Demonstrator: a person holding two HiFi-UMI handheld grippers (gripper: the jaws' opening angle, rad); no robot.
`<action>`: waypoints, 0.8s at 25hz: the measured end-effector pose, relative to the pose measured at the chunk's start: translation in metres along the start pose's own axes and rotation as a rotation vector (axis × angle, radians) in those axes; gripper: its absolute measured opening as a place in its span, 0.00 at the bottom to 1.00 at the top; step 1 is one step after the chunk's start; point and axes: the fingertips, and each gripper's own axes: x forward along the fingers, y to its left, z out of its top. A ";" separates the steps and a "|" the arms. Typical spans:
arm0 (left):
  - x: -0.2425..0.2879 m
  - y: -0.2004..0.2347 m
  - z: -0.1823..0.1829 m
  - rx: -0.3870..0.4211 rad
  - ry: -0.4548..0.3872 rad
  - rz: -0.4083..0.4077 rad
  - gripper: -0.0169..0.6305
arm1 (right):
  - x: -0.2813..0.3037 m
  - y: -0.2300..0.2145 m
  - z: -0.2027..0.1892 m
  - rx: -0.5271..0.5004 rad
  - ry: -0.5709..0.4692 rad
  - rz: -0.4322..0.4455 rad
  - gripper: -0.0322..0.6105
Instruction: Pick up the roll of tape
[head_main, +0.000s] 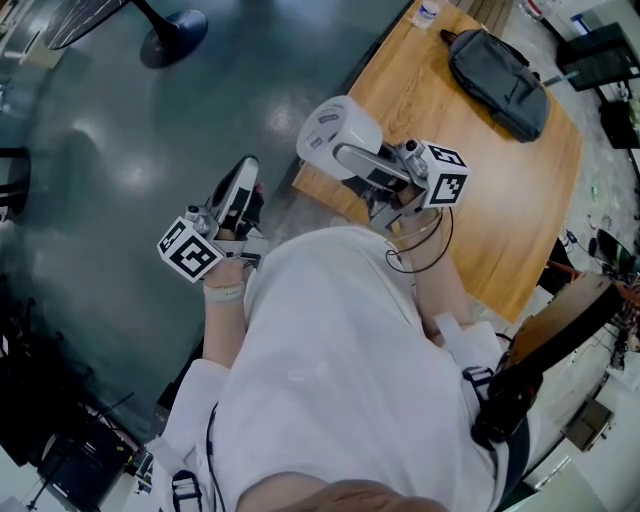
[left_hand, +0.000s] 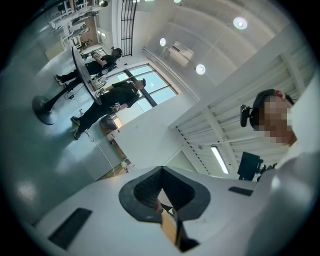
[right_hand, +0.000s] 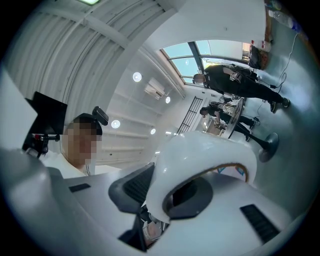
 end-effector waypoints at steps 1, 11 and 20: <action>0.000 0.000 0.000 0.000 -0.001 0.000 0.03 | 0.000 0.000 0.000 0.000 0.002 0.001 0.21; -0.001 0.000 0.002 -0.004 -0.002 0.007 0.03 | -0.002 -0.002 0.002 0.006 -0.011 -0.010 0.21; -0.001 -0.001 0.000 0.002 0.002 0.011 0.03 | -0.003 0.001 0.002 0.009 -0.013 0.014 0.21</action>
